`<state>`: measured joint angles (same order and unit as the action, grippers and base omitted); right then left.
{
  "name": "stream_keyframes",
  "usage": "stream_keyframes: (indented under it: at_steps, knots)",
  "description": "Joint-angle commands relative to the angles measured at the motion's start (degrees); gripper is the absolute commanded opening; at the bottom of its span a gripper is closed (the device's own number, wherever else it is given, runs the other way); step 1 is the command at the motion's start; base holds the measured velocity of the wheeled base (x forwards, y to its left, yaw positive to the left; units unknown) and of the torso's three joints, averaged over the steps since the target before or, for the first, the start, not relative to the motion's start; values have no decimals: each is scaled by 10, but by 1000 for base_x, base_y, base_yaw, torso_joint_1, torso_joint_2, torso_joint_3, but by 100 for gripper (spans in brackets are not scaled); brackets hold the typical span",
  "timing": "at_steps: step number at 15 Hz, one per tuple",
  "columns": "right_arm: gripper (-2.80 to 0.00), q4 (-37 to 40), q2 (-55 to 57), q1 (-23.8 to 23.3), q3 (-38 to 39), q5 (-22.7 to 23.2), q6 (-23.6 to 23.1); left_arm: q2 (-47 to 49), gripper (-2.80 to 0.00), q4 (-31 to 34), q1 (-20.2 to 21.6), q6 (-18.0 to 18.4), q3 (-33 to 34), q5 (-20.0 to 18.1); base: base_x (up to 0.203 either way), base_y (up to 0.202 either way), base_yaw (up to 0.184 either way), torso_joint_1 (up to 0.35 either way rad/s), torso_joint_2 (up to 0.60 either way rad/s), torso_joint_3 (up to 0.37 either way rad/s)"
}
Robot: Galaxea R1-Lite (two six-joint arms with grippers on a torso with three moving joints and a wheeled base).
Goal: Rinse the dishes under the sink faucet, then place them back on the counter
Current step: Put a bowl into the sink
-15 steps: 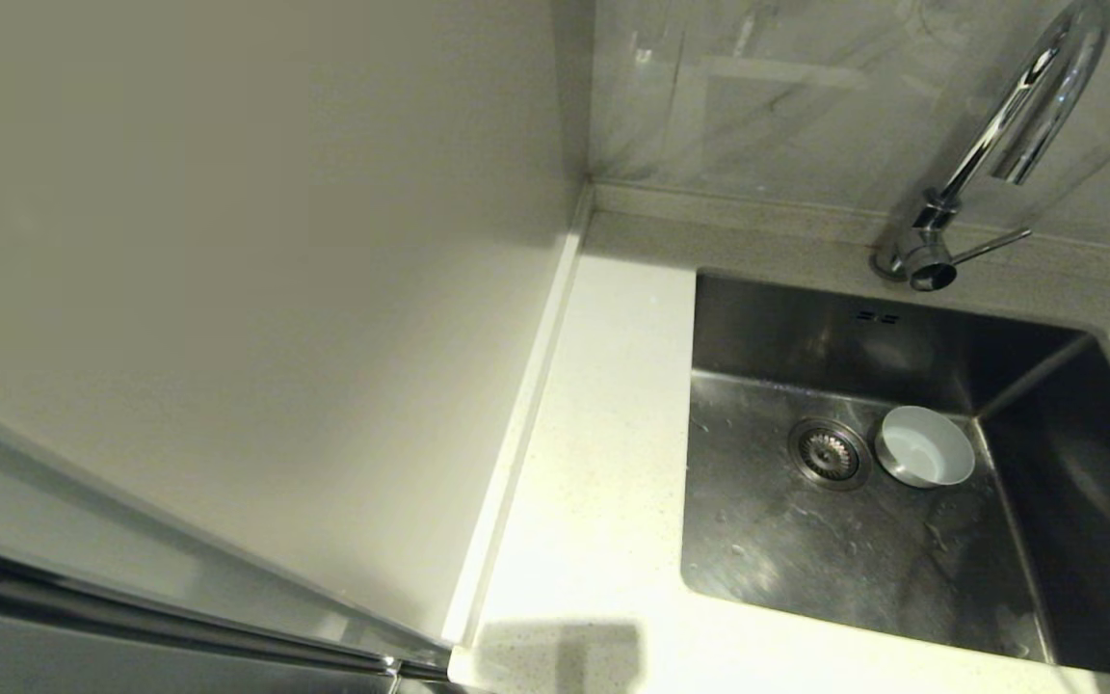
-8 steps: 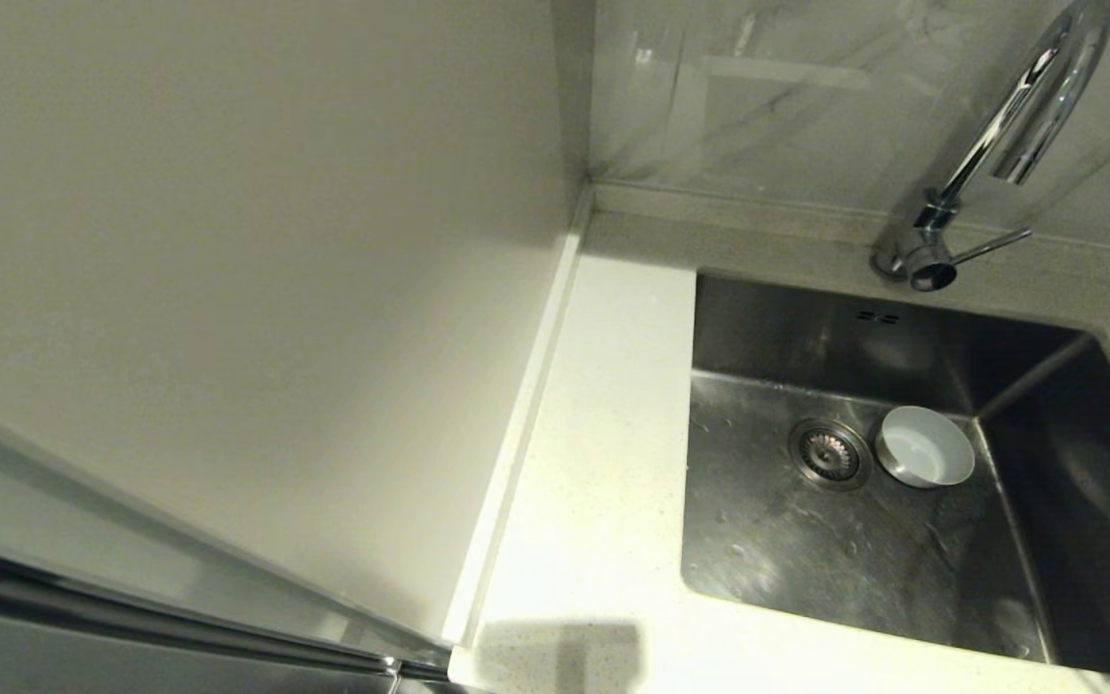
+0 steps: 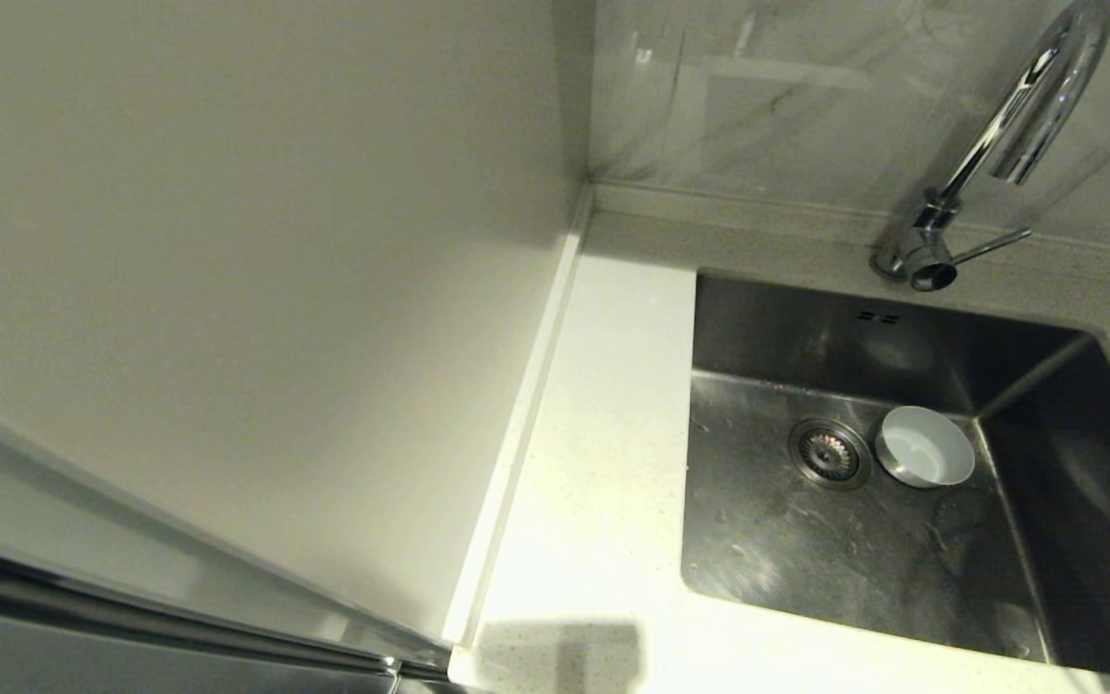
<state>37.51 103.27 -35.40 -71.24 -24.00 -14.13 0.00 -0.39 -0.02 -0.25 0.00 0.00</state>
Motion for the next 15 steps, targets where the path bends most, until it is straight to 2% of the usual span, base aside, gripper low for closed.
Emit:
stream_keyframes:
  at_steps: [1, 3, 5, 7, 10, 12, 15]
  knots:
    - [-280, 3, -37, 7, 12, 7, -3, 0, -280, 0, 0, 0, 2, 0, 0, 0, 0, 0, 0, 0]
    - [-280, 3, -71, 41, 25, 39, -8, 0, -280, 0, 0, 0, 1, 0, 0, 0, 0, 0, 0, 0]
    - [-280, 3, -101, 96, 34, 62, -22, 0, -280, 0, -1, 0, 2, 0, 0, 0, 0, 0, 0, 0]
    - [-280, 3, -119, 170, 34, 68, -37, 0, -280, 0, 0, 0, 2, 0, 0, 0, 0, 0, 0, 0]
    - [-280, 4, -124, 311, 36, 71, -42, 0, -280, 0, 0, 0, 2, 0, 0, 0, 0, 0, 0, 0]
    - [-280, 3, -113, 385, 53, 69, -43, 0, -280, 0, 0, 0, 2, 0, 0, 0, 0, 0, 0, 0]
    - [-280, -18, -64, 426, 83, 63, -43, 0, -280, 0, 0, 0, 2, 0, 0, 0, 0, 0, 0, 0]
